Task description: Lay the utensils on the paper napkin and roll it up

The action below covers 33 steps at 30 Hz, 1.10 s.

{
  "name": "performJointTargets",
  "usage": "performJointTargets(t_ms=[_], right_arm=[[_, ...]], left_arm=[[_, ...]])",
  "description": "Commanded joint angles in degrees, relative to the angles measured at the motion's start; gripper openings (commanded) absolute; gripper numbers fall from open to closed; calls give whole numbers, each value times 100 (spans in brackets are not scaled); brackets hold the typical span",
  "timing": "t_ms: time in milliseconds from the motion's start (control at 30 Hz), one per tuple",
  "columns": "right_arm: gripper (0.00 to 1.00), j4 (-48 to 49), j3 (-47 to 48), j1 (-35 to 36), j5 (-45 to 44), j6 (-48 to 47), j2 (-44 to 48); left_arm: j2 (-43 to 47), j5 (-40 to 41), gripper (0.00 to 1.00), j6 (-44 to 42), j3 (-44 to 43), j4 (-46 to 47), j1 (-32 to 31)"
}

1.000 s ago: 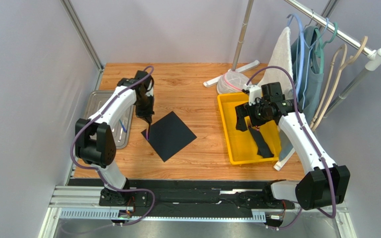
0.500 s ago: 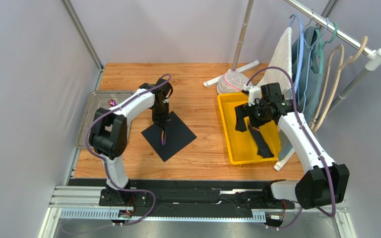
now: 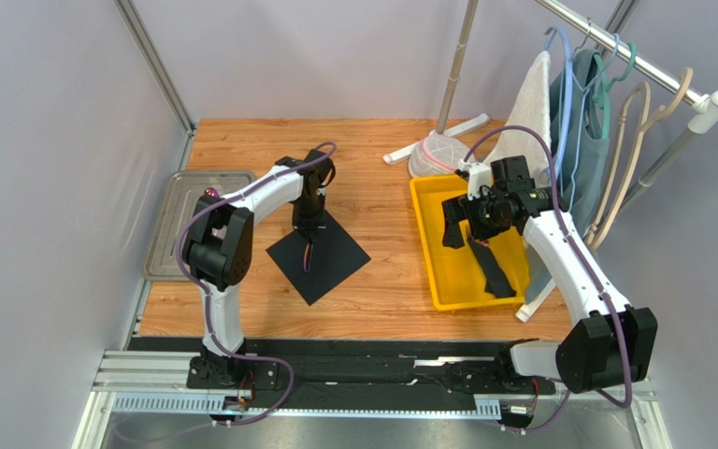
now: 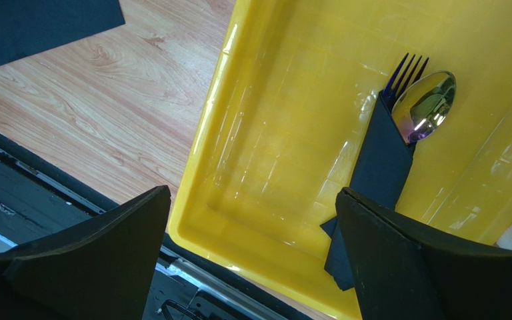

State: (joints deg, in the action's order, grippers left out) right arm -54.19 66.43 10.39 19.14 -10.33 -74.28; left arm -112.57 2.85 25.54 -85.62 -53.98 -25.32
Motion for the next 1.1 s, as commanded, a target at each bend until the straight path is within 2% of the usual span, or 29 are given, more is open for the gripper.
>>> performJointTargets(t_ms=[0,800,1067], right_arm=[[100,58,107,24,46,48,-7],[100,67,1,24,-50,4,36],[100,41,54,15,-50,4,10]], left_arm=[[-98,40,0,-172,-349,-8,-25],[-968,-39,0,-357,-613,-139,-25],[-1109,-4,13,-400,-745,-386,-25]])
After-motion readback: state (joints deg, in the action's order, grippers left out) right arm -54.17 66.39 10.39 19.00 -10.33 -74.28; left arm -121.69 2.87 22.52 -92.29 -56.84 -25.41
